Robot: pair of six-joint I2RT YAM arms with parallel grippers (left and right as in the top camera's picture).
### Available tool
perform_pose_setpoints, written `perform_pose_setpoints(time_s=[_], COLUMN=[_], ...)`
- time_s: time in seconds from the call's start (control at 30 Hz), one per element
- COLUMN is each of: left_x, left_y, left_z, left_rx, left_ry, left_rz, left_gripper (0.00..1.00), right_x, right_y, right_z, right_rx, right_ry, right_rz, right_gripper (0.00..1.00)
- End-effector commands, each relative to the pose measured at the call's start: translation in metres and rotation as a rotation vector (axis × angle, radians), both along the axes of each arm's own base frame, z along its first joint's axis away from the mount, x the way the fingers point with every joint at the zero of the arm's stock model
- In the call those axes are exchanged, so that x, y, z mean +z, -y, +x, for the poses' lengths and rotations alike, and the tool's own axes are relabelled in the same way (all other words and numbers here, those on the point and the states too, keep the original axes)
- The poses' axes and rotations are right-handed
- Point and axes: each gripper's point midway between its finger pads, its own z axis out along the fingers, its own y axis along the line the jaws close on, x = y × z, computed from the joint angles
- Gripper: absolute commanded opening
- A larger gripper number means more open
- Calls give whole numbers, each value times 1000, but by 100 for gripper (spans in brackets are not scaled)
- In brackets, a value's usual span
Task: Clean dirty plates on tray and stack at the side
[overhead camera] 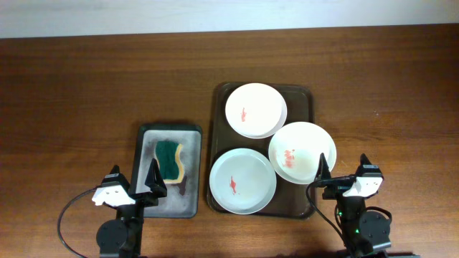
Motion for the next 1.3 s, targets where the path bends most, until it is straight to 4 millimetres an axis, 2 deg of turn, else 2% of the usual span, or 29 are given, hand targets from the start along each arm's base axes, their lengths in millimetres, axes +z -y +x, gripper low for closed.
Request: perform_pose_setpoints(time_s=[0.0,0.1,0.23,0.3,0.37,0.43,0.53,0.6,0.67,0.73,0.8,0.83,0.87,0.93,1.0,1.03,1.07,1.1,1.17,1.2,1.27], left_x=[-1,0,4,6,10,25,52,68,74,72,69,63,40,2,-34,-53,-72,-92,-113,-130,-144], left_y=[1,25,49,58,66,68,64,53,52,52,56,62,64,53,34,24,21,25,32,42,45], left_z=[0,-1,-6,-9,-12,-18,-29,-32,-31,-26,-13,-9,-6,-7,-3,1,5,12,26,36,46], left_rx=[-10,-146,-290,-345,-393,-410,-400,-343,-343,-351,-373,-406,-415,-356,-262,-188,-162,-179,-203,-222,-179], left_ry=[-2,5,20,22,31,25,-49,-187,-354,-568,-682,-717,-827,-1019,-1174,-1249,-1314,-1362,-1375,-1381,-1375], left_rz=[14,3,-6,-10,-11,4,92,94,72,42,12,-11,-35,-28,22,28,26,5,4,24,82], left_gripper=[99,99,99,99,99,99,99,99,100,99,99,99,99,99,100,96,99,91,71,64,53], right_x=[-4,-5,2,17,28,55,110,131,136,134,137,139,141,131,119,119,121,121,121,119,114], right_y=[2,-1,-39,-67,-77,-77,-73,-73,-74,-77,-84,-93,-114,-134,-134,-134,-133,-127,-118,-116,-115], right_z=[0,0,-3,-11,-17,-22,-37,-36,-25,-13,2,5,9,9,-2,-10,-22,-31,-40,-47,-51], right_rx=[-10,11,230,401,467,472,464,458,452,444,453,502,612,724,719,703,667,604,519,494,488], right_ry=[-7,-10,16,75,122,164,161,12,-208,-504,-687,-728,-803,-903,-962,-967,-971,-977,-984,-1001,-1032], right_rz=[6,7,20,24,22,26,26,36,50,71,91,117,181,262,212,180,150,134,130,139,138], right_gripper=[99,99,99,99,99,99,99,99,99,99,99,99,99,99,99,99,99,100,100,100,100])
